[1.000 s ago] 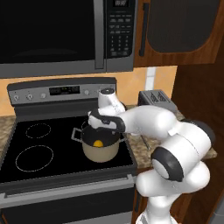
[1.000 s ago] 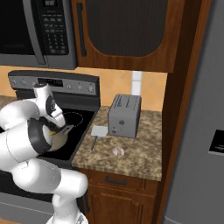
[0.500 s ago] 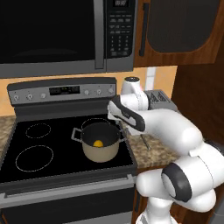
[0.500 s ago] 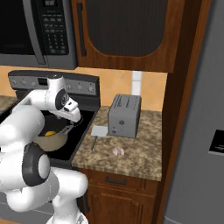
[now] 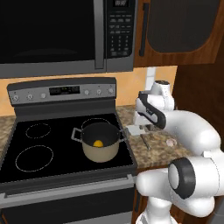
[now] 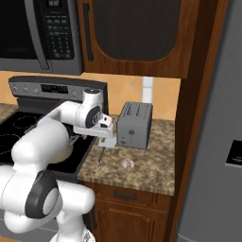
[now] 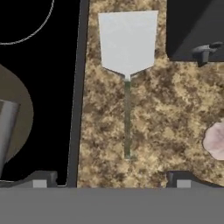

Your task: Put the garlic and lemon in the pot. Retrieve the spatula and lightly stir the vegetables in the pot.

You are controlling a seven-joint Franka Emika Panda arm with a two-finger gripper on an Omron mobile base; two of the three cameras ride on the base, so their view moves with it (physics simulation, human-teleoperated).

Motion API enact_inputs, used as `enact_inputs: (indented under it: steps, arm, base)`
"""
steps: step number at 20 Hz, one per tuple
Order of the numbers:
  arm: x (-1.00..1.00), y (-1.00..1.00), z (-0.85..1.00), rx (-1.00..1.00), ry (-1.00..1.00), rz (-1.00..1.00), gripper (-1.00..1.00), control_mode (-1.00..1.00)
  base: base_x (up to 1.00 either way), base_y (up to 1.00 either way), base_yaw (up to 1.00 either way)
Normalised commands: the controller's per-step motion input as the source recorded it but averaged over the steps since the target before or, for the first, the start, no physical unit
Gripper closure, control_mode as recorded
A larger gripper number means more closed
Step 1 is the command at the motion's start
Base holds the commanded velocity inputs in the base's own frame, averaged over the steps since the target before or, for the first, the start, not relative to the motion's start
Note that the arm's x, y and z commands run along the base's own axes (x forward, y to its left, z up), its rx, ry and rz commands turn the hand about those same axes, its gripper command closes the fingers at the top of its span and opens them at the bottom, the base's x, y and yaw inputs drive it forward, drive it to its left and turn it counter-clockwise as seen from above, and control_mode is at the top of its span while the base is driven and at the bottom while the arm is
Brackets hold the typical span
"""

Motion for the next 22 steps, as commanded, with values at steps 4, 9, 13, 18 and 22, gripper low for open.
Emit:
enact_inputs:
  steps: [4, 9, 13, 18, 22]
  arm:
    - [0.0, -1.0, -0.54, 0.0, 0.0, 0.15, -1.0, -1.0]
    - [0.0, -1.0, -0.6, 0.02, 0.01, 0.11, -1.0, -1.0]
    - [0.0, -0.8, -0.22, 0.09, 0.08, 0.01, -1.0, -1.0]
    - [0.1, -0.36, 0.0, 0.12, 0.12, 0.0, -1.0, -1.0]
    - [0.22, -0.01, -0.07, 0.06, 0.09, 0.0, -1.0, -1.0]
  base:
    - [0.0, 0.0, 0.0]
    - [0.0, 0.0, 0.0]
    - [0.0, 0.0, 0.0]
    - [0.0, 0.0, 0.0]
    - [0.0, 0.0, 0.0]
